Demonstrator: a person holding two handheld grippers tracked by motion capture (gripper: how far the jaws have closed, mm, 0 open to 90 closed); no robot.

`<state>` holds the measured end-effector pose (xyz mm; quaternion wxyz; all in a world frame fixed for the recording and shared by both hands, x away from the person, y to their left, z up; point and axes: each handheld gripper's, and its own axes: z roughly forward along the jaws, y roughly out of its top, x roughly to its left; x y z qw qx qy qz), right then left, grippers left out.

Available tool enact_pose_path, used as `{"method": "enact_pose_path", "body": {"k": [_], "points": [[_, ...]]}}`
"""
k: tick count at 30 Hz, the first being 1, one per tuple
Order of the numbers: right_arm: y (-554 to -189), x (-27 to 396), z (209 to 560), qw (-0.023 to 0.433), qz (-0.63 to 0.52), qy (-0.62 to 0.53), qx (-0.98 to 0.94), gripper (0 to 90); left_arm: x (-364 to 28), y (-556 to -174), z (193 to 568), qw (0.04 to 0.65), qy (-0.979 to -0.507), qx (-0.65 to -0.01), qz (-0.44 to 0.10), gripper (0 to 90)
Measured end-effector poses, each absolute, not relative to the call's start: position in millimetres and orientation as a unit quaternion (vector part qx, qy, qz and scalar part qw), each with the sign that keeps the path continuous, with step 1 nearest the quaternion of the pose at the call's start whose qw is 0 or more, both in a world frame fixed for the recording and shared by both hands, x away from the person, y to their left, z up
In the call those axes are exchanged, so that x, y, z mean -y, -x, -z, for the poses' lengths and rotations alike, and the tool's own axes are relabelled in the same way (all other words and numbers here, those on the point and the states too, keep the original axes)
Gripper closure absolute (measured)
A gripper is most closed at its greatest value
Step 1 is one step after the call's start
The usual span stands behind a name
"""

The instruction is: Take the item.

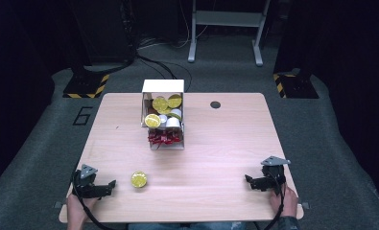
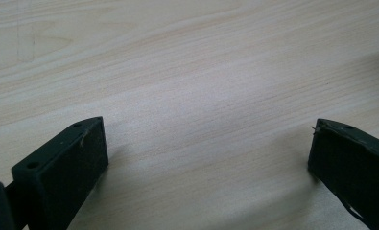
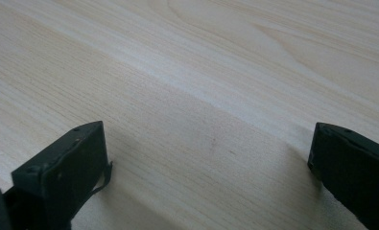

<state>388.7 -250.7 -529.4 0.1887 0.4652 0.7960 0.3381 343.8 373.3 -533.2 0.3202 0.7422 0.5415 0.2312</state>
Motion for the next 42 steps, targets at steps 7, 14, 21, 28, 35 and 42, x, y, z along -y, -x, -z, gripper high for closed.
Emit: {"method": "enact_pose_path", "body": {"k": [7,14,21,28,35,42], "points": [[-389,251,529,0.188,-0.339,-0.466,-0.796,0.0,-373,-344,533,0.32,-0.743,-0.541,-0.231,0.0],[-389,251,529,0.189,-0.339,-0.464,-0.796,0.0,-374,-344,533,0.32,-0.746,-0.538,-0.229,0.0],[-389,251,529,0.189,-0.34,-0.463,-0.796,0.0,-377,-344,523,0.351,-0.739,-0.532,-0.219,0.0],[-389,251,529,0.189,-0.341,-0.463,-0.796,0.0,-369,-337,503,0.384,-0.739,-0.514,-0.208,0.0],[-389,251,529,0.19,-0.339,-0.464,-0.796,0.0,-354,-330,496,0.406,-0.745,-0.491,-0.196,0.0],[-389,251,529,0.19,-0.34,-0.464,-0.795,0.0,-332,-325,494,0.416,-0.752,-0.469,-0.202,0.0]]}}
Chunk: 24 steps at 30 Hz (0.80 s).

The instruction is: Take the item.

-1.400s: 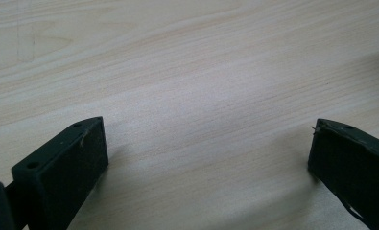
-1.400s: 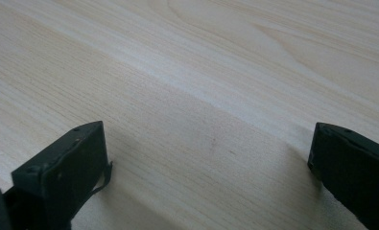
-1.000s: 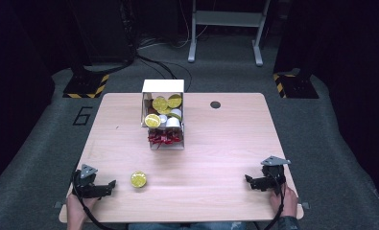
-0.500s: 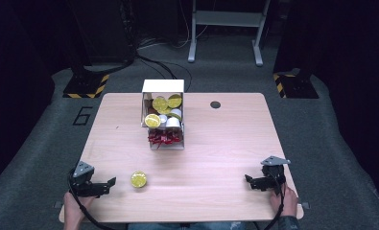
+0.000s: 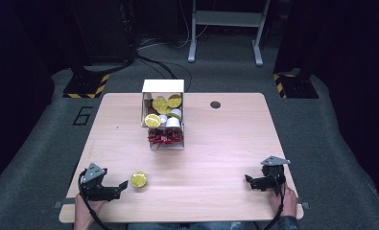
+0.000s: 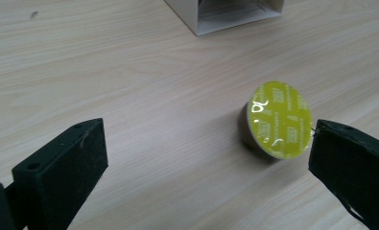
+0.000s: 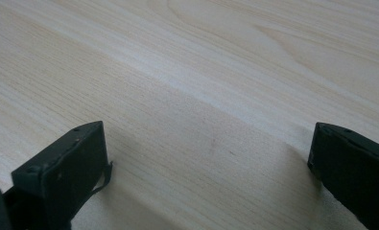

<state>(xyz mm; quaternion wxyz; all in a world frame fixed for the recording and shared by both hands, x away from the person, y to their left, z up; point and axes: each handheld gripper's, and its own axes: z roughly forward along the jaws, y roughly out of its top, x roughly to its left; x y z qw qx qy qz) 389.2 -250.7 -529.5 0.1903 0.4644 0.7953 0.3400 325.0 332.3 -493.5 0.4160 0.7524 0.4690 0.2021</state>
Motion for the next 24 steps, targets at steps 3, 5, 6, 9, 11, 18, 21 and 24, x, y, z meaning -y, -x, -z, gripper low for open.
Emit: {"method": "enact_pose_path", "body": {"k": [3,5,6,9,11,18,21,24], "points": [[-389,251,529,0.19,-0.34,-0.465,-0.795,0.0,-323,-326,497,0.418,-0.755,-0.463,-0.201,0.0],[-389,251,529,0.19,-0.34,-0.464,-0.795,0.0,-313,-328,502,0.415,-0.761,-0.457,-0.199,0.0],[-389,251,529,0.19,-0.34,-0.464,-0.795,0.0,-313,-328,502,0.415,-0.761,-0.457,-0.199,0.0],[-389,251,529,0.19,-0.34,-0.464,-0.795,0.0,-304,-330,505,0.405,-0.773,-0.446,-0.198,0.0],[-389,251,529,0.19,-0.34,-0.464,-0.795,0.0,-298,-331,506,0.402,-0.779,-0.436,-0.203,0.0],[-389,251,529,0.19,-0.34,-0.464,-0.795,0.0,-279,-333,514,0.386,-0.795,-0.424,-0.2,0.0],[-389,251,529,0.19,-0.339,-0.465,-0.796,0.0,-277,-333,515,0.382,-0.795,-0.423,-0.208,0.0],[-389,251,529,0.19,-0.339,-0.465,-0.796,0.0,-275,-336,516,0.372,-0.802,-0.418,-0.207,4.7]]}}
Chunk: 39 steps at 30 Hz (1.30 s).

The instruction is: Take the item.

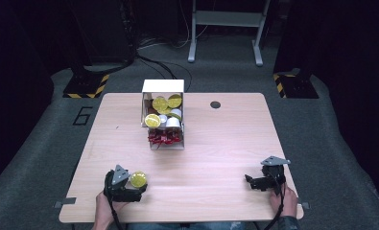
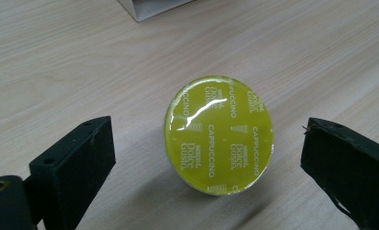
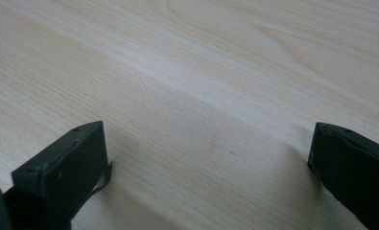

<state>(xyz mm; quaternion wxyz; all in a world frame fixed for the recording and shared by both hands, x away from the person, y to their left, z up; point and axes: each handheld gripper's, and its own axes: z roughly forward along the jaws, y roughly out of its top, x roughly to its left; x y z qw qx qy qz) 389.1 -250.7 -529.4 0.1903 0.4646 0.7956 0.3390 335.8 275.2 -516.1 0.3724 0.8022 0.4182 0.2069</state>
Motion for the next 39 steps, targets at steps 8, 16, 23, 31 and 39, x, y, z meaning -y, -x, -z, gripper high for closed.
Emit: {"method": "enact_pose_path", "body": {"k": [8,16,23,31,39], "points": [[-389,251,529,0.19,-0.34,-0.464,-0.795,0.0,-271,-336,520,0.363,-0.806,-0.415,-0.217,16.4],[-389,251,529,0.191,-0.34,-0.464,-0.795,0.0,-267,-333,521,0.357,-0.81,-0.408,-0.225,34.9],[-389,251,529,0.19,-0.34,-0.464,-0.795,0.0,-268,-332,522,0.36,-0.805,-0.417,-0.221,39.1],[-389,251,529,0.19,-0.339,-0.465,-0.795,0.0,-279,-336,508,0.382,-0.789,-0.425,-0.227,39.3],[-389,251,529,0.19,-0.34,-0.464,-0.795,0.0,-290,-344,490,0.39,-0.78,-0.43,-0.233,39.4]]}}
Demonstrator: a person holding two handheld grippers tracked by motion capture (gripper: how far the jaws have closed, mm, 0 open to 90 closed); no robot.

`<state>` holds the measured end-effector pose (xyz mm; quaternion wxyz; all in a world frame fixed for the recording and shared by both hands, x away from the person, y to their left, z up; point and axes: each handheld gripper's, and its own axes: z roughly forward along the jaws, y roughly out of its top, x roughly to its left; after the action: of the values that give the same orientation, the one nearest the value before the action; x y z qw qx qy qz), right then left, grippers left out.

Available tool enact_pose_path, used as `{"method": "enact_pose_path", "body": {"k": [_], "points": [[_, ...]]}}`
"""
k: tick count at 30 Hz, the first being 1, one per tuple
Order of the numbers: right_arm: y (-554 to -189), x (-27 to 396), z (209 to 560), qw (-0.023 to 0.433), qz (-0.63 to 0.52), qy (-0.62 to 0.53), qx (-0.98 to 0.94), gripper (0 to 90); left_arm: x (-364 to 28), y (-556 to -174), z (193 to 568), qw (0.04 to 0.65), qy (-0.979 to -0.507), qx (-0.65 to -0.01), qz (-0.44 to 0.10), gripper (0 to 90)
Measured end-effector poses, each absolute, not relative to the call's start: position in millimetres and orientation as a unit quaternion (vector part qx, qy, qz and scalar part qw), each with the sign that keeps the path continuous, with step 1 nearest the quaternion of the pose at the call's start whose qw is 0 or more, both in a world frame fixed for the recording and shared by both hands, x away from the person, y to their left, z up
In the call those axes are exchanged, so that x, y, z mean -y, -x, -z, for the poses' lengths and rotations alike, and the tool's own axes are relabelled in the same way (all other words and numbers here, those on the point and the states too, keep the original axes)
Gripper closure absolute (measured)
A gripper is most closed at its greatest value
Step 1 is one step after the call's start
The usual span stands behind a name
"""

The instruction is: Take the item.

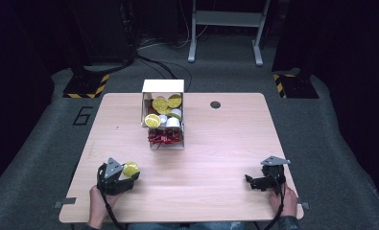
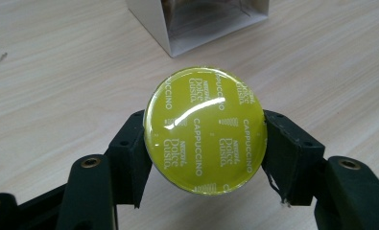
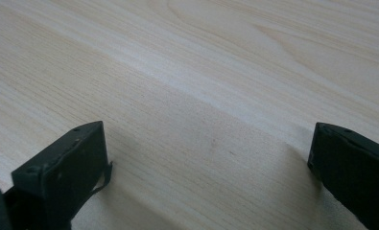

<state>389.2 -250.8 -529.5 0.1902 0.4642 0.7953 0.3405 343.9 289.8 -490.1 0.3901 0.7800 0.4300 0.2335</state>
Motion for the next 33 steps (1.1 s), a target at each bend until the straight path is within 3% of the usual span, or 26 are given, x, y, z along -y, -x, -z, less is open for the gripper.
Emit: {"method": "enact_pose_path", "body": {"k": [33], "points": [[-390,251,530,0.192,-0.336,-0.465,-0.796,0.0,-302,-380,418,0.415,-0.772,-0.41,-0.251,39.4]]}}
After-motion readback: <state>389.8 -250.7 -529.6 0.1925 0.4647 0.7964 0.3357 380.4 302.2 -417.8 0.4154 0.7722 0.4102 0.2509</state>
